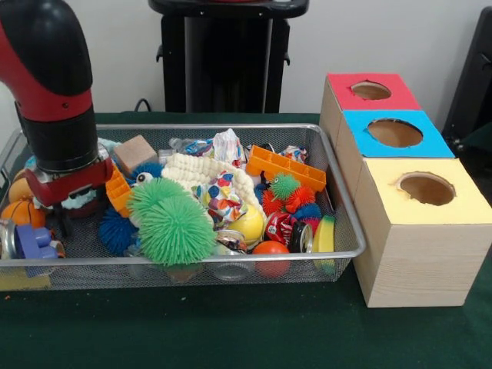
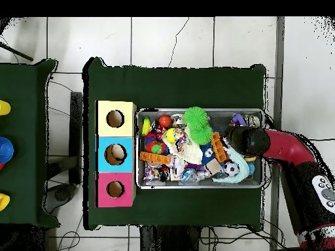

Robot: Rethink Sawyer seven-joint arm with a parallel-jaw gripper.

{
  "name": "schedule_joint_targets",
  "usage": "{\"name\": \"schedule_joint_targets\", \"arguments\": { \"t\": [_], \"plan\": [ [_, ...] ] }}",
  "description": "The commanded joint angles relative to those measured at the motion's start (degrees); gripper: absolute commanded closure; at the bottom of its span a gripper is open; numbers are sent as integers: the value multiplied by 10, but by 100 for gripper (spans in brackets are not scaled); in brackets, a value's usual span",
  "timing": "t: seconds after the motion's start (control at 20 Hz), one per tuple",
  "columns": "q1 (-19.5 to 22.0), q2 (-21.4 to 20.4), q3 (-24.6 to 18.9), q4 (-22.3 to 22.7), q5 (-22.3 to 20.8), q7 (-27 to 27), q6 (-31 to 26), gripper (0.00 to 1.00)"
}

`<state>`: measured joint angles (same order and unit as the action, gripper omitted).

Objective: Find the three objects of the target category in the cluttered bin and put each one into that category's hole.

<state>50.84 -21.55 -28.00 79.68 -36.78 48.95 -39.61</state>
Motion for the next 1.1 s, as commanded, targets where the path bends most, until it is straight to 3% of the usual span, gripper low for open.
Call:
{"name": "schedule_joint_targets", "arguments": {
  "t": [0.05,0.55,1.1],
  "plan": [
    [44,75,-73,-45,-50,-207,13,0],
    [53,103,-93,-94,-86,-238,-4,0],
    [27,64,-79,-86,-113,-197,-6,0]
  ]
}}
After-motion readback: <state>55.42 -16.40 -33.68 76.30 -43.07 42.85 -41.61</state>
